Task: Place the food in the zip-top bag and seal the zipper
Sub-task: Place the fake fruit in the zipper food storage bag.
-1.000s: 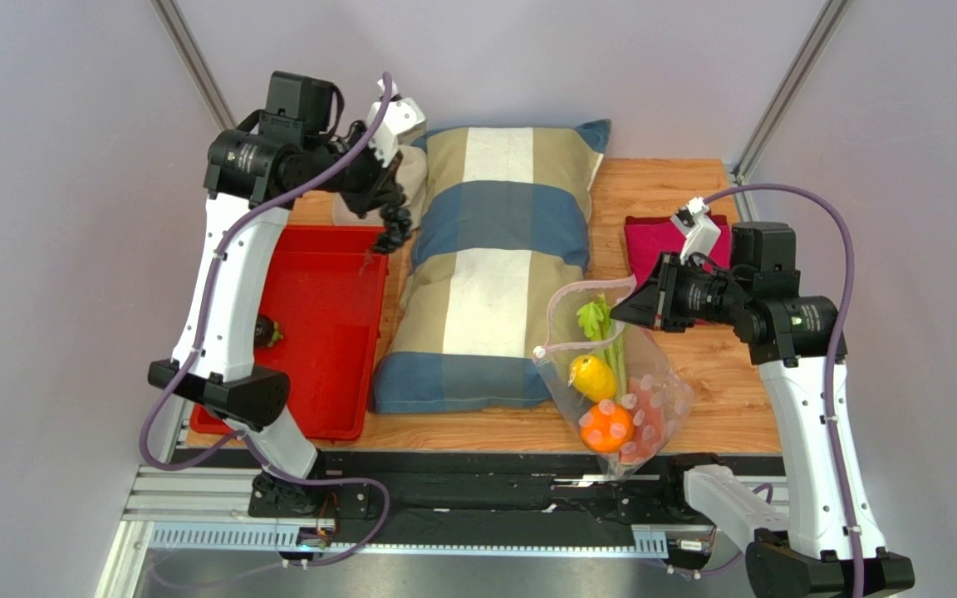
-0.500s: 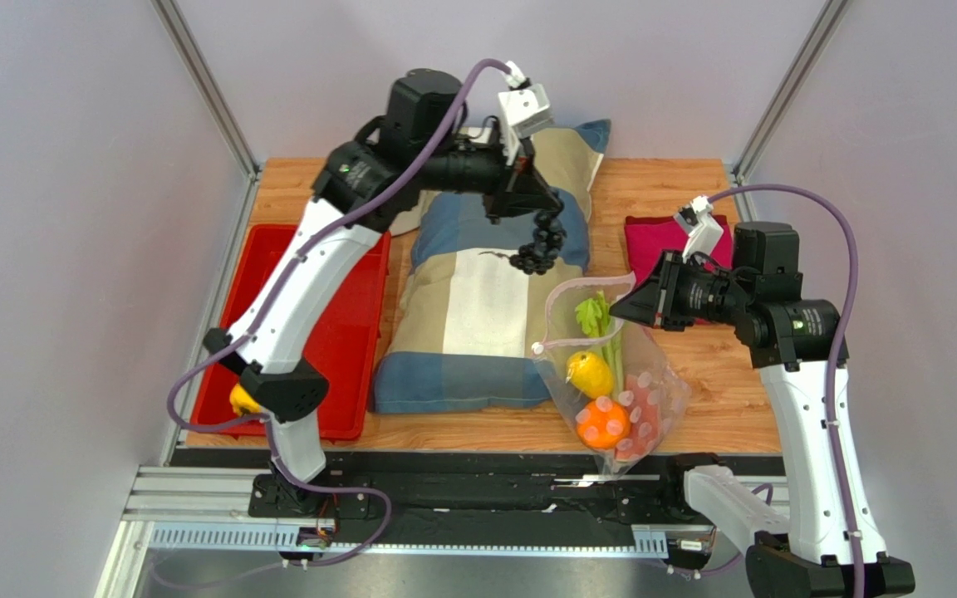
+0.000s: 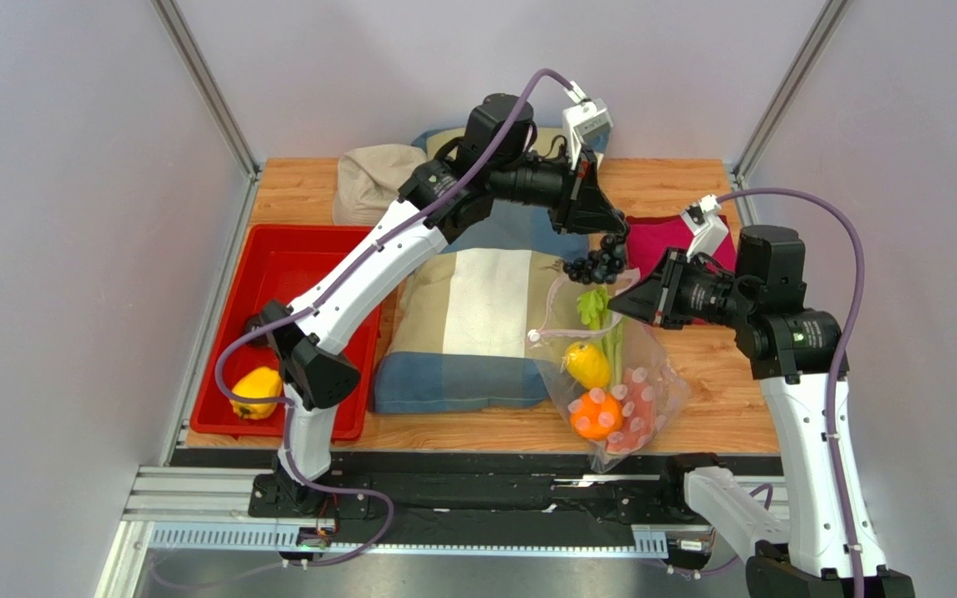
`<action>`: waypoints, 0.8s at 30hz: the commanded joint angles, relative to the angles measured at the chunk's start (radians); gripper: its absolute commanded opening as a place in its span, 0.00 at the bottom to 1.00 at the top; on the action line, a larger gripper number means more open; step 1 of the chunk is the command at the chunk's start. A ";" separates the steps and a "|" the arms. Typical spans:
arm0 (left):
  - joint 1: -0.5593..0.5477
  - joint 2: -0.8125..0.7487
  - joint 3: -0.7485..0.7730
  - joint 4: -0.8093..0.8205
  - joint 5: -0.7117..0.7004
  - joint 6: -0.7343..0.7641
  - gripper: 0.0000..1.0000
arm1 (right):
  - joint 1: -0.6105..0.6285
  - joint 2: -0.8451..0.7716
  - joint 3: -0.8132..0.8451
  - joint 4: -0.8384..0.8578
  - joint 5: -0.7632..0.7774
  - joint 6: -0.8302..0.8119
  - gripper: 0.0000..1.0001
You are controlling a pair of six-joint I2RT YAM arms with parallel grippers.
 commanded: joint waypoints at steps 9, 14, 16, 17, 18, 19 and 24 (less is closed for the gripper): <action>-0.028 -0.131 -0.139 0.192 0.067 -0.194 0.00 | -0.003 -0.036 -0.037 0.102 0.008 0.039 0.00; -0.036 -0.128 -0.287 0.352 0.099 -0.370 0.00 | -0.003 -0.049 -0.037 0.109 -0.002 0.034 0.00; -0.034 -0.134 -0.364 0.424 0.098 -0.428 0.00 | -0.003 -0.062 -0.033 0.114 -0.010 0.036 0.00; -0.034 -0.139 -0.387 0.453 0.093 -0.446 0.00 | -0.003 -0.066 -0.034 0.117 -0.010 0.036 0.00; -0.034 -0.142 -0.407 0.473 0.084 -0.458 0.00 | -0.003 -0.071 -0.034 0.118 -0.012 0.036 0.00; -0.033 -0.151 -0.443 0.516 0.063 -0.478 0.00 | -0.003 -0.077 -0.040 0.125 -0.012 0.036 0.00; -0.034 -0.137 -0.481 0.598 0.021 -0.556 0.00 | -0.006 -0.095 -0.048 0.132 -0.018 0.037 0.00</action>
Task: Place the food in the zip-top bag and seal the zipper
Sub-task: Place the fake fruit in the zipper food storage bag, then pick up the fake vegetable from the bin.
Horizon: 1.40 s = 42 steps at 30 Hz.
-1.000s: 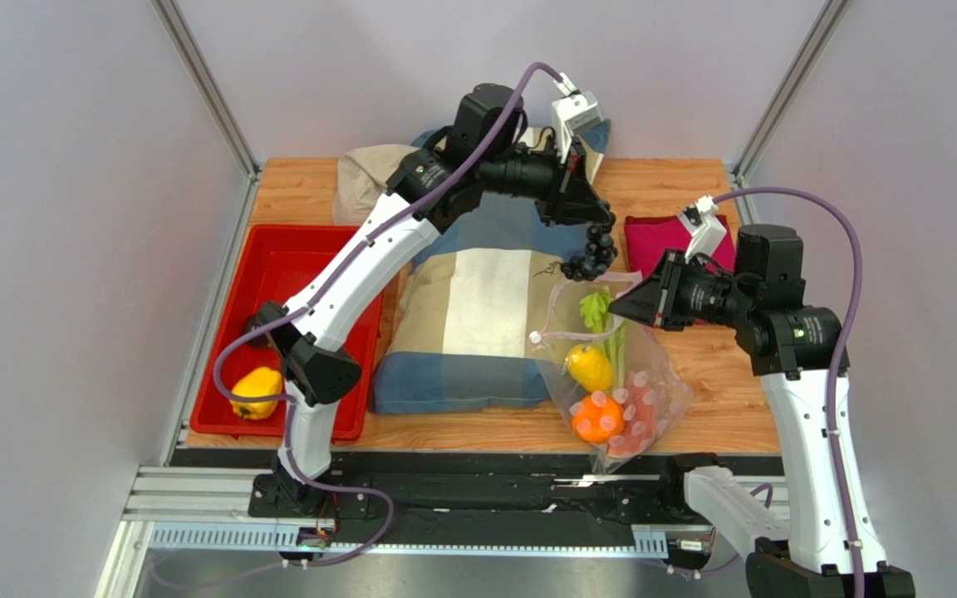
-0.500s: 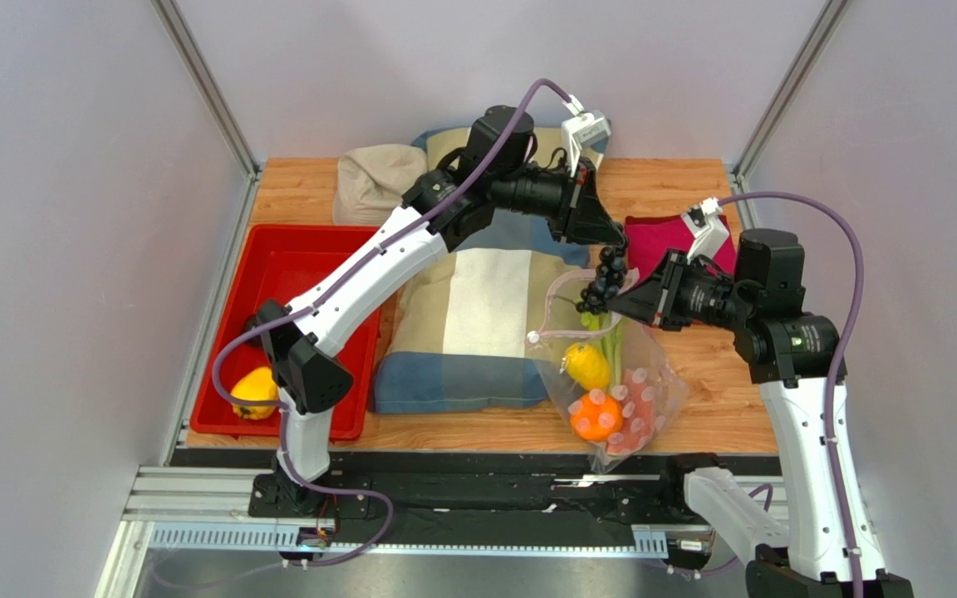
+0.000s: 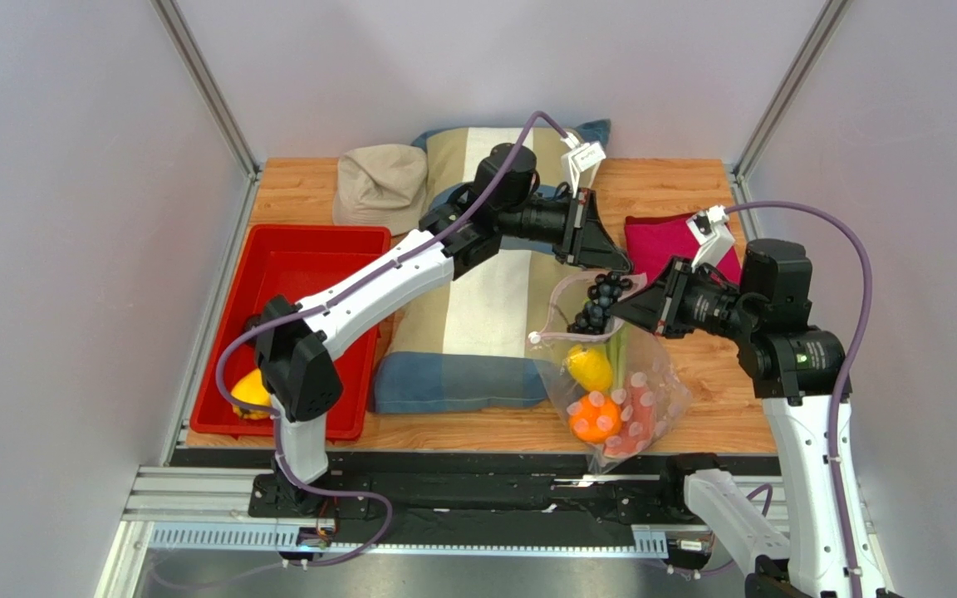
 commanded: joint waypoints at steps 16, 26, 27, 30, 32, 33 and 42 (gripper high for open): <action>0.071 -0.155 -0.110 -0.118 0.001 0.114 0.99 | -0.030 -0.026 0.016 0.085 -0.059 -0.002 0.00; 0.475 -0.359 -0.041 -0.851 -0.162 0.802 0.99 | -0.049 0.002 0.105 0.082 -0.120 -0.048 0.00; 0.519 -0.380 -0.046 -0.958 -0.192 0.891 0.99 | -0.049 0.003 0.114 0.080 -0.134 -0.053 0.00; 0.682 -0.415 -0.070 -1.131 -0.240 1.069 0.99 | -0.050 -0.011 0.120 0.080 -0.166 -0.061 0.00; 0.780 -0.437 -0.100 -1.181 -0.266 1.125 0.98 | -0.050 -0.018 0.098 0.082 -0.177 -0.059 0.00; 0.811 -0.460 -0.136 -1.203 -0.321 1.143 0.97 | -0.050 -0.018 0.091 0.074 -0.171 -0.065 0.00; 1.001 -0.518 -0.434 -1.240 -0.742 1.309 0.96 | -0.050 0.012 0.073 0.039 -0.143 -0.104 0.00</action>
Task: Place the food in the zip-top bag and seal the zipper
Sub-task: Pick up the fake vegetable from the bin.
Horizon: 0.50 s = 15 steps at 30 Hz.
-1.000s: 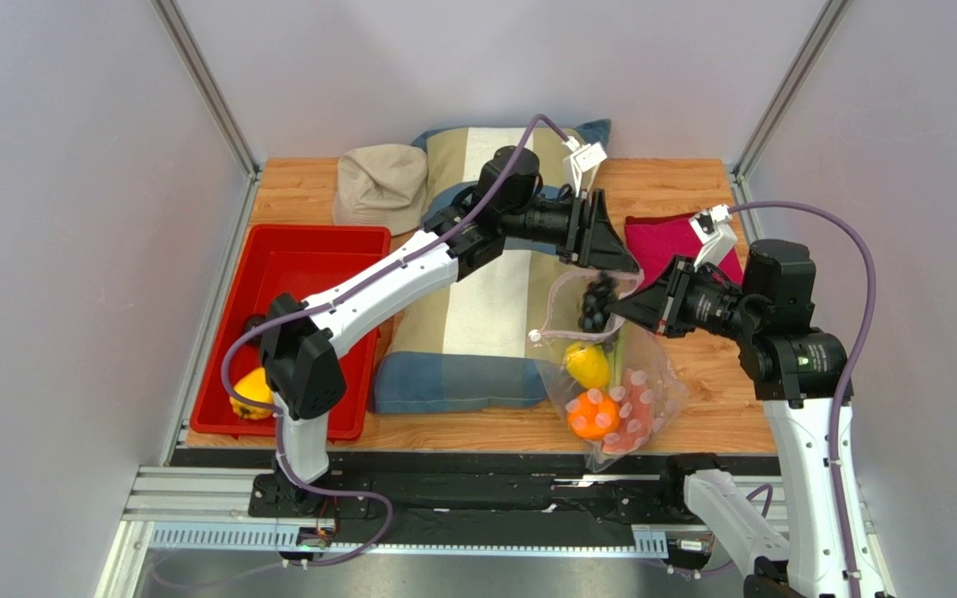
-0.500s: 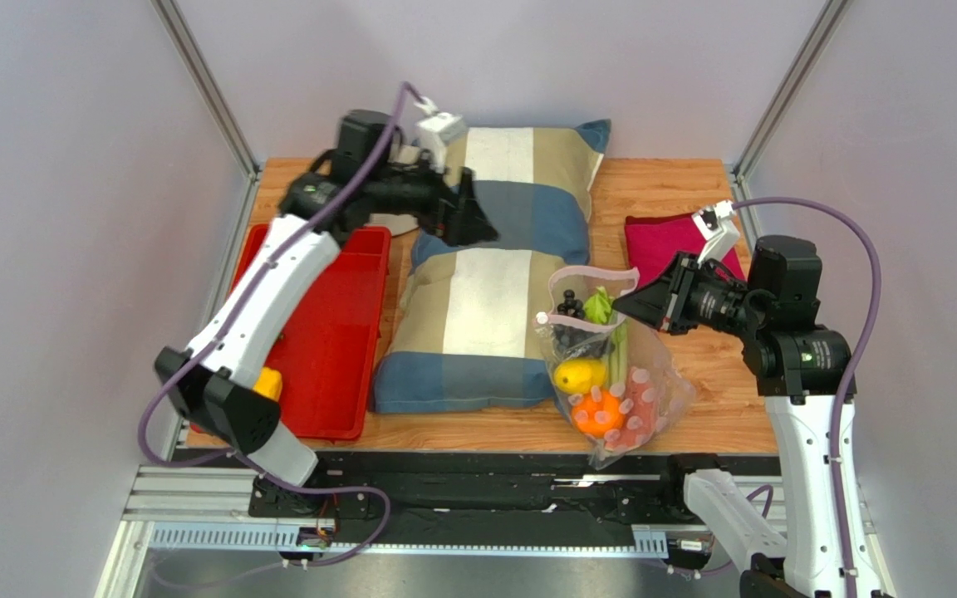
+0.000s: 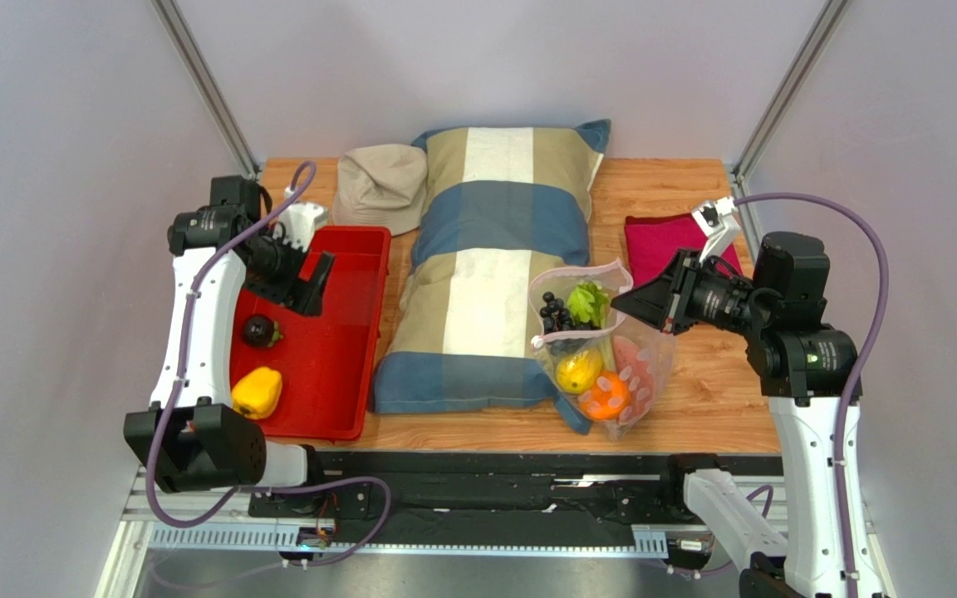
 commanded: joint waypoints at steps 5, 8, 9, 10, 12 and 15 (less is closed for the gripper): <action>0.096 0.049 -0.192 -0.053 -0.425 0.155 0.97 | -0.005 0.014 0.016 0.023 -0.024 -0.055 0.00; 0.099 0.068 -0.213 -0.032 -0.471 0.117 0.99 | -0.003 0.022 0.030 0.005 -0.023 -0.075 0.00; 0.099 0.076 -0.239 -0.006 -0.516 0.111 0.99 | -0.005 0.031 0.033 -0.010 -0.023 -0.081 0.00; 0.099 0.085 -0.258 0.008 -0.538 0.108 0.99 | -0.005 0.035 0.039 -0.020 -0.021 -0.086 0.00; 0.103 0.120 -0.322 0.042 -0.593 0.097 0.99 | -0.006 0.046 0.050 -0.035 -0.021 -0.091 0.00; 0.137 0.163 -0.386 0.074 -0.586 0.098 0.99 | -0.005 0.046 0.053 -0.041 -0.016 -0.094 0.00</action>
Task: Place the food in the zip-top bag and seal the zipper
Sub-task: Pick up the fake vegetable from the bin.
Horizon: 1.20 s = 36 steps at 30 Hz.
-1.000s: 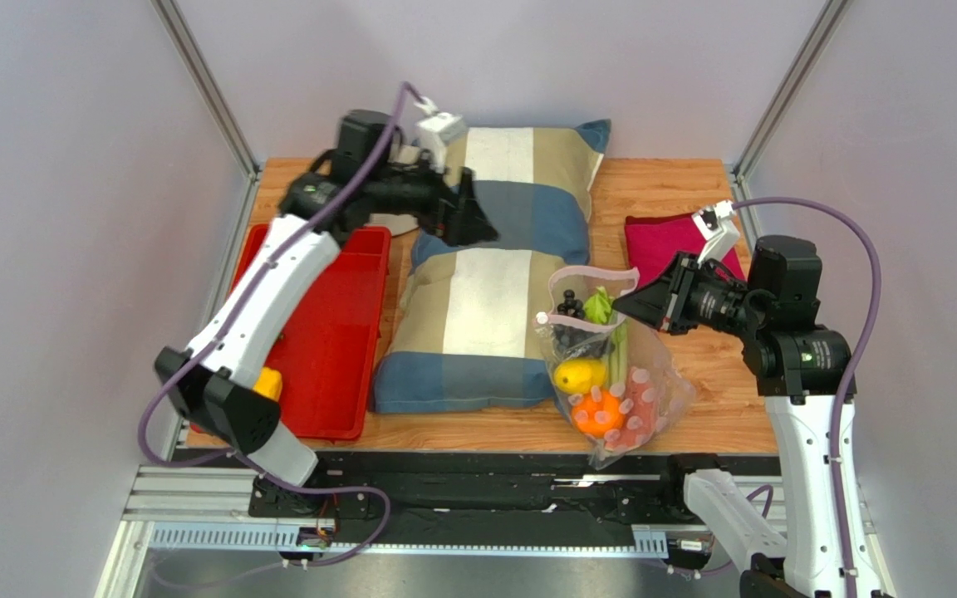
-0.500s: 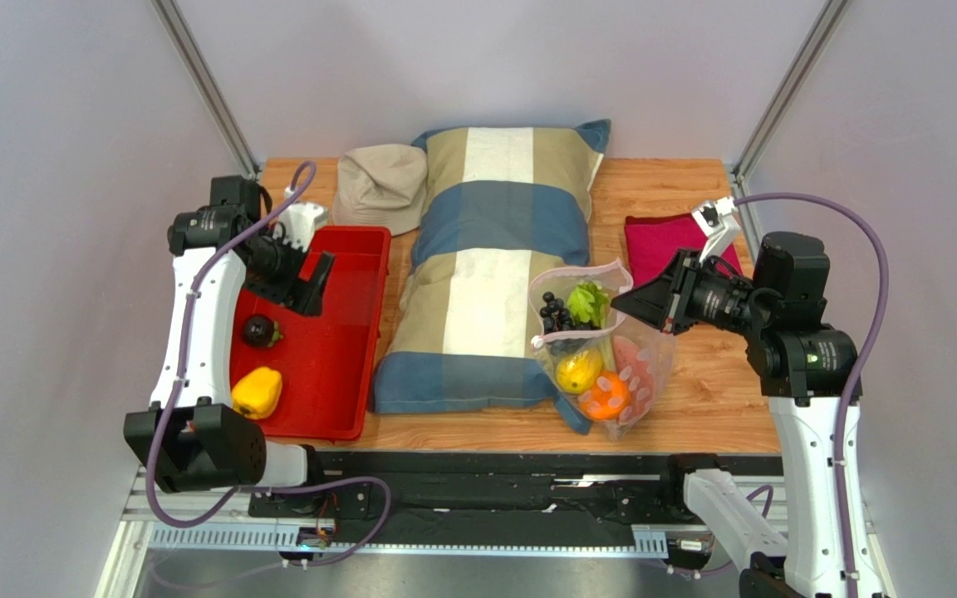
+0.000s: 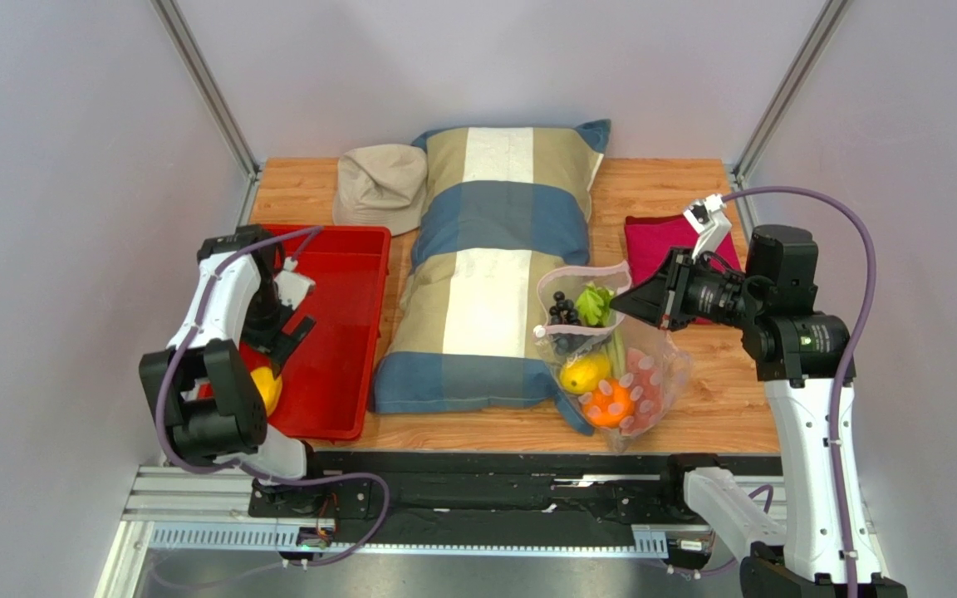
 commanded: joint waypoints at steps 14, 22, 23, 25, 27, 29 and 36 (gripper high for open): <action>0.088 0.261 -0.097 0.130 0.021 -0.029 0.99 | -0.005 0.015 0.069 -0.023 0.008 -0.026 0.00; 0.090 0.308 -0.043 0.067 0.127 -0.086 0.74 | -0.005 0.014 0.083 -0.045 0.019 -0.041 0.00; 0.091 0.302 -0.026 0.053 0.131 -0.092 0.70 | -0.005 0.015 0.083 -0.045 0.019 -0.040 0.00; 0.091 0.288 -0.008 0.041 0.144 -0.097 0.64 | -0.005 0.015 0.083 -0.043 0.019 -0.043 0.00; 0.090 0.268 0.023 0.010 0.168 -0.099 0.57 | -0.005 0.017 0.083 -0.043 0.017 -0.043 0.00; 0.088 0.249 0.070 -0.022 0.194 -0.100 0.51 | -0.005 0.017 0.078 -0.039 0.016 -0.045 0.00; 0.019 0.163 0.273 -0.105 0.341 -0.115 0.41 | -0.005 0.023 0.060 -0.016 0.010 -0.028 0.00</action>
